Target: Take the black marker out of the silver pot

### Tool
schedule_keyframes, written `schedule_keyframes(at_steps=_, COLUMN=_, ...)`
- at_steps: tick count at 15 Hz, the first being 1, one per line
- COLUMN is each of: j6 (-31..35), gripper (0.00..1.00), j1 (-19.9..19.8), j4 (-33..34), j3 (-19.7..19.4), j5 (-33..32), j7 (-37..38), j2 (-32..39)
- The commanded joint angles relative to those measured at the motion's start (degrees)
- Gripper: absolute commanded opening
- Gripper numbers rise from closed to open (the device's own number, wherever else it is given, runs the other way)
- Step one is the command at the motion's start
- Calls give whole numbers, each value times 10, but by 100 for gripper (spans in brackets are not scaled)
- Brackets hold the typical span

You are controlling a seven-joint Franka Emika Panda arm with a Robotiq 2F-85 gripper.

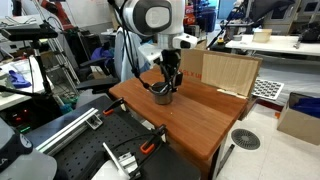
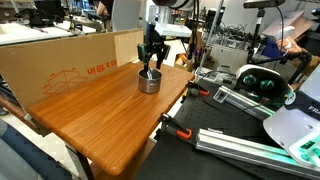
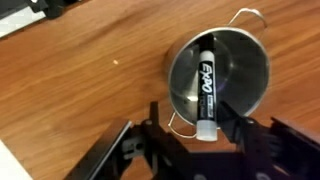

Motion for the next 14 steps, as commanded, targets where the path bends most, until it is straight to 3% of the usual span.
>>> schedule_keyframes(at_steps=1, j6=-1, gripper=34, j1=3, j4=7, j3=-2, j5=7, j7=2, j2=4)
schedule_keyframes(at_steps=5, j6=-2, gripper=4, j1=3, j4=8, j3=-4, j5=6, j7=2, j2=6)
schedule_keyframes(at_steps=14, j6=3, gripper=7, j1=7, j4=6, j3=-9, j5=-3, j7=14, j2=-4)
